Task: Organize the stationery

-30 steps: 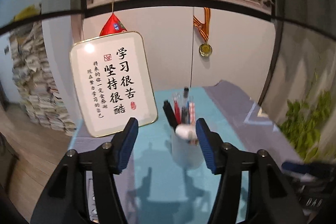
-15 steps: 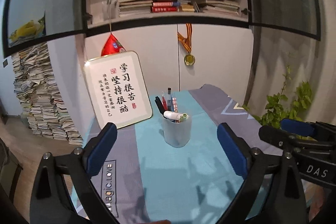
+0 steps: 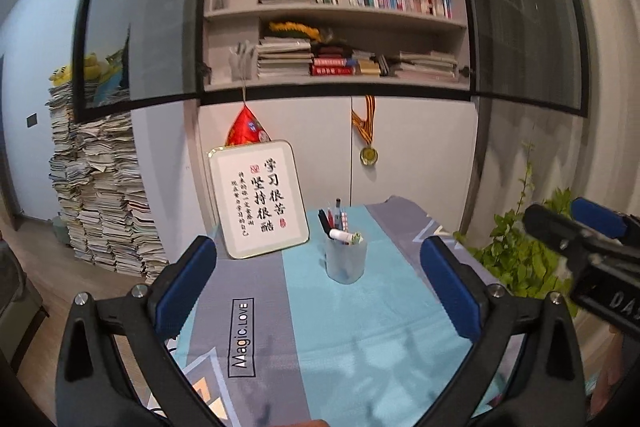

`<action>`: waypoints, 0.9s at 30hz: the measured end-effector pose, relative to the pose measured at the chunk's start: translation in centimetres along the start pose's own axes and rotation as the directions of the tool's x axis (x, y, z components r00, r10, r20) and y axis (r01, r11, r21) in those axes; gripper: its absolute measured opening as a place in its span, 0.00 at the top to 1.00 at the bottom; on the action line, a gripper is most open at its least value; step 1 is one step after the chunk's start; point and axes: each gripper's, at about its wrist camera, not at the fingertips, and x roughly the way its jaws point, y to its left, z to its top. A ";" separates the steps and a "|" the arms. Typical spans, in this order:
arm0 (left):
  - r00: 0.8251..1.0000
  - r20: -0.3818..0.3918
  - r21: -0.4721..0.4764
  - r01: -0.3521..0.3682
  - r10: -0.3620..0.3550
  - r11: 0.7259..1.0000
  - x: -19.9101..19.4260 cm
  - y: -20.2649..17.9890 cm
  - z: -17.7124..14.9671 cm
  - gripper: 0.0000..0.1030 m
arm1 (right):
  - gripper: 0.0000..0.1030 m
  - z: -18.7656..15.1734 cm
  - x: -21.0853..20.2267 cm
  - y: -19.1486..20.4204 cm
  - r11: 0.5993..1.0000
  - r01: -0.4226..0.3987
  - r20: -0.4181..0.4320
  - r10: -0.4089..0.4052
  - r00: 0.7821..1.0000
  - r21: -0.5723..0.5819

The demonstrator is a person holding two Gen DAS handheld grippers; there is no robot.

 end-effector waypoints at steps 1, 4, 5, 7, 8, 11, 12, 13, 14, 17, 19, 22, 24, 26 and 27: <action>1.000 0.013 -0.006 0.001 -0.001 1.000 -0.9 0.1 0.2 0.01 | 0.24 0.2 -0.9 0.1 1.000 0.000 0.020 0.000 1.000 0.006; 0.999 0.045 -0.013 -0.001 0.001 1.000 -2.5 0.1 0.6 0.01 | 0.20 0.7 -2.8 0.5 1.000 -0.003 0.052 0.003 0.999 0.002; 0.998 0.055 -0.012 -0.001 0.001 1.000 -3.1 0.0 0.7 0.01 | 0.20 0.7 -3.2 0.6 1.000 -0.002 0.058 0.002 0.998 0.000; 0.998 0.063 -0.008 -0.008 0.008 1.000 -3.6 -0.1 0.9 0.01 | 0.20 0.6 -3.7 0.7 1.000 -0.006 0.062 0.007 0.998 -0.005; 0.998 0.064 -0.007 -0.008 0.009 1.000 -3.8 -0.2 0.9 0.01 | 0.20 0.5 -3.8 0.7 1.000 -0.011 0.059 0.011 0.998 -0.004; 0.998 0.065 -0.008 -0.002 0.003 1.000 -4.1 -0.3 0.9 0.01 | 0.20 0.3 -4.3 0.4 1.000 -0.017 0.057 0.017 0.998 0.009; 0.998 0.066 -0.004 -0.003 0.003 1.000 -4.1 -0.4 0.8 0.01 | 0.20 0.2 -4.5 0.2 1.000 -0.016 0.061 0.015 0.998 0.014; 0.998 0.069 -0.002 -0.004 0.004 1.000 -4.3 -0.5 0.8 0.01 | 0.20 0.2 -4.7 -0.1 1.000 -0.012 0.070 0.010 0.997 0.024; 0.998 0.069 -0.001 -0.004 0.004 1.000 -4.4 -0.6 0.8 0.01 | 0.20 0.2 -4.9 -0.2 1.000 -0.007 0.076 0.005 0.997 0.030; 0.997 0.071 0.002 -0.001 0.000 1.000 -4.5 -1.0 0.8 0.01 | 0.20 0.1 -5.2 -0.8 0.999 0.007 0.078 -0.010 0.997 0.043; 0.998 0.070 0.008 -0.001 0.000 1.000 -4.6 -1.2 0.7 0.01 | 0.20 0.0 -5.0 -1.0 0.999 0.006 0.070 -0.009 0.997 0.051; 0.998 0.067 0.012 0.001 -0.002 1.000 -4.5 -1.3 0.7 0.01 | 0.20 -0.1 -4.8 -1.3 0.998 0.000 0.059 -0.004 0.998 0.060; 0.998 0.066 0.016 0.000 -0.001 1.000 -4.5 -1.5 0.6 0.01 | 0.20 -0.1 -4.8 -1.4 0.998 0.001 0.060 -0.004 0.998 0.060; 0.998 0.068 0.018 0.001 -0.002 1.000 -4.6 -1.6 0.7 0.01 | 0.20 -0.1 -4.8 -1.4 0.998 0.000 0.061 -0.004 0.998 0.060; 0.998 0.069 0.017 0.000 -0.001 1.000 -4.7 -1.6 0.7 0.01 | 0.20 -0.1 -4.8 -1.4 0.998 0.001 0.060 -0.004 0.998 0.060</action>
